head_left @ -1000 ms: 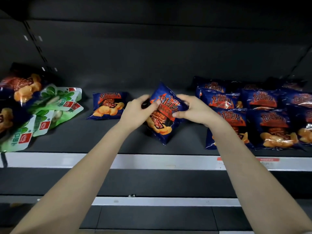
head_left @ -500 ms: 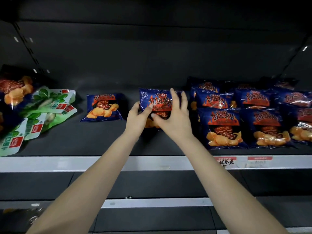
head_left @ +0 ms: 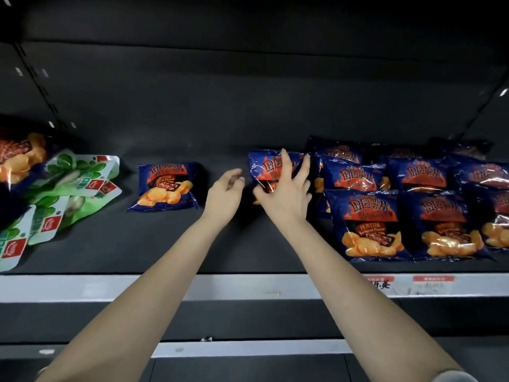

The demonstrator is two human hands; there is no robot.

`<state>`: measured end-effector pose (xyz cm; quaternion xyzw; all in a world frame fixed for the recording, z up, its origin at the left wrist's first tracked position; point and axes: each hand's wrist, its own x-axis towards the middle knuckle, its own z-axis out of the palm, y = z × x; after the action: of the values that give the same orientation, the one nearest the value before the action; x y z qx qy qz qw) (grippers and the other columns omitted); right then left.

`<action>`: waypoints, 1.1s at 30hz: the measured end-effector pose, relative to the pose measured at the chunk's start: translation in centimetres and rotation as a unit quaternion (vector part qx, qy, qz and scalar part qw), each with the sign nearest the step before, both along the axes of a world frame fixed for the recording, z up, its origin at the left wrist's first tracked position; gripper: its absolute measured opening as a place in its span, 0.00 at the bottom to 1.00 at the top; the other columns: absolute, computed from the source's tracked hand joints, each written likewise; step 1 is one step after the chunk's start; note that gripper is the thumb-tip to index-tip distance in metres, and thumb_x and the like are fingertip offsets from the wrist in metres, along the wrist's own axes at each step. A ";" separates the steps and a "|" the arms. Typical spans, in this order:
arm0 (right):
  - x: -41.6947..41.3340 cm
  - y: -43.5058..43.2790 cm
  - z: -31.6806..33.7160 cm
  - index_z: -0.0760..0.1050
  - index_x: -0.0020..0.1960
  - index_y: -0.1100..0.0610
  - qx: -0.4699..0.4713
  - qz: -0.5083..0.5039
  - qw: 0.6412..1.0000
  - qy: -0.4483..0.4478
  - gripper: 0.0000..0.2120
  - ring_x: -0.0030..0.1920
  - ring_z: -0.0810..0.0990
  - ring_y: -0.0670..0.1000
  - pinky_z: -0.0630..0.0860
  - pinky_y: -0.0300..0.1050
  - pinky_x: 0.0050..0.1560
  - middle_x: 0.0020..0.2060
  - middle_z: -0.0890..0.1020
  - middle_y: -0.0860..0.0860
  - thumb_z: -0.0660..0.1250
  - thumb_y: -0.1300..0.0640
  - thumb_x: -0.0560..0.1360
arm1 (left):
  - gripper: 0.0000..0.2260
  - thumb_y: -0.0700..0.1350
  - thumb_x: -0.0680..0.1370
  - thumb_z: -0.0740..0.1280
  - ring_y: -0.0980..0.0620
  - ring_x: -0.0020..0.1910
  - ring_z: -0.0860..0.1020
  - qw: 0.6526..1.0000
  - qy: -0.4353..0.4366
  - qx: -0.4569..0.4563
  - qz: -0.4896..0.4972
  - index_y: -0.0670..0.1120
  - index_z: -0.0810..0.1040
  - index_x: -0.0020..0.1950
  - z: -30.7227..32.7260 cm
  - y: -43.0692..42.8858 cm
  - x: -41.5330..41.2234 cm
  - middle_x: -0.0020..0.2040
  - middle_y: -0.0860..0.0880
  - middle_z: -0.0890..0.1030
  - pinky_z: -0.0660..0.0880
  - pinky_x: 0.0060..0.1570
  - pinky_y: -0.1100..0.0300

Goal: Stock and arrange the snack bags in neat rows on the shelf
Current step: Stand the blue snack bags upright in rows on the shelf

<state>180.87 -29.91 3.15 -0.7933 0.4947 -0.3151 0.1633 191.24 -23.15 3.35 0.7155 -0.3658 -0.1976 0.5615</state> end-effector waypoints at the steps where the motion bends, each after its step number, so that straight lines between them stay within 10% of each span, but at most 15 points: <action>1: 0.2 -0.5 -0.1 0.49 0.76 0.44 -0.001 -0.010 1.000 0.001 0.43 0.67 0.64 0.64 0.65 0.59 0.62 0.76 0.43 0.58 0.70 0.44 0.69 | 0.15 0.43 0.80 0.60 0.54 0.60 0.73 0.999 -0.027 0.021 0.002 0.46 0.72 0.67 -0.3 -0.3 0.3 0.60 0.50 0.76 0.65 0.58 0.66; 7: 1.3 -3.3 -0.9 0.49 0.76 0.46 0.001 -0.044 0.998 0.042 0.42 0.67 0.62 0.65 0.64 0.61 0.62 0.76 0.41 0.59 0.70 0.44 0.70 | 0.20 0.43 0.78 0.60 0.45 0.68 0.68 0.979 -0.172 0.111 -0.006 0.46 0.68 0.70 -1.9 -1.6 2.1 0.68 0.44 0.72 0.63 0.67 0.57; 33: 3.5 -5.8 -3.1 0.41 0.78 0.55 -0.003 -0.065 0.992 0.105 0.51 0.75 0.46 0.66 0.52 0.67 0.71 0.76 0.41 0.59 0.69 0.38 0.69 | 0.17 0.40 0.76 0.61 0.42 0.62 0.72 0.943 -0.307 0.128 0.007 0.44 0.74 0.65 -3.1 -3.1 1.8 0.64 0.44 0.75 0.61 0.67 0.54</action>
<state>184.36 -35.72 0.04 -0.7889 0.5583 -0.2414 0.0874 193.06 -26.28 0.22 0.8099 -0.4867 -0.0097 0.3271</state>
